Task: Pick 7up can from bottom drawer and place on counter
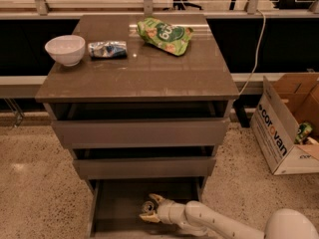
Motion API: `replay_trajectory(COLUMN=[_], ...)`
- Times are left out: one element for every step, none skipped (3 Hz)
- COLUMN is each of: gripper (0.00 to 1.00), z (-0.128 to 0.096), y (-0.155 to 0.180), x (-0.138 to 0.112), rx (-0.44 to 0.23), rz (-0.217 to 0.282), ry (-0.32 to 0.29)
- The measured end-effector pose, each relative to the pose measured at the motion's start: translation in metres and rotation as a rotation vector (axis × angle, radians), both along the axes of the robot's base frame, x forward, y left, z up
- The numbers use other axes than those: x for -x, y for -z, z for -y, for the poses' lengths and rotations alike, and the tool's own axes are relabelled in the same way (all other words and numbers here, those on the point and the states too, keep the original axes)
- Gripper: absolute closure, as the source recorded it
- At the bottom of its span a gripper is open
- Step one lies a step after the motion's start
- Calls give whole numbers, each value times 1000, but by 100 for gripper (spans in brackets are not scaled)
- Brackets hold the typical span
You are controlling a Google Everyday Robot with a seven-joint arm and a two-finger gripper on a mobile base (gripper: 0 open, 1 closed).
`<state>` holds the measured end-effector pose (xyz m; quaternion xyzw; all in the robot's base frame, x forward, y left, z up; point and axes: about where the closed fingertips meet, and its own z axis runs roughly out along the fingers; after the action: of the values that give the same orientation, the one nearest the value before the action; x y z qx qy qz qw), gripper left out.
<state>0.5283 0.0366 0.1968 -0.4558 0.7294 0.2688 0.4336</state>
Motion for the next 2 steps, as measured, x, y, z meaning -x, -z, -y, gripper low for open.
replay_trajectory(gripper=[62,83], z=[-6,-8], y=[-6,-32], x=[5,9], rx=[-26,-69], rz=[-1,19], ry=[-27,-65])
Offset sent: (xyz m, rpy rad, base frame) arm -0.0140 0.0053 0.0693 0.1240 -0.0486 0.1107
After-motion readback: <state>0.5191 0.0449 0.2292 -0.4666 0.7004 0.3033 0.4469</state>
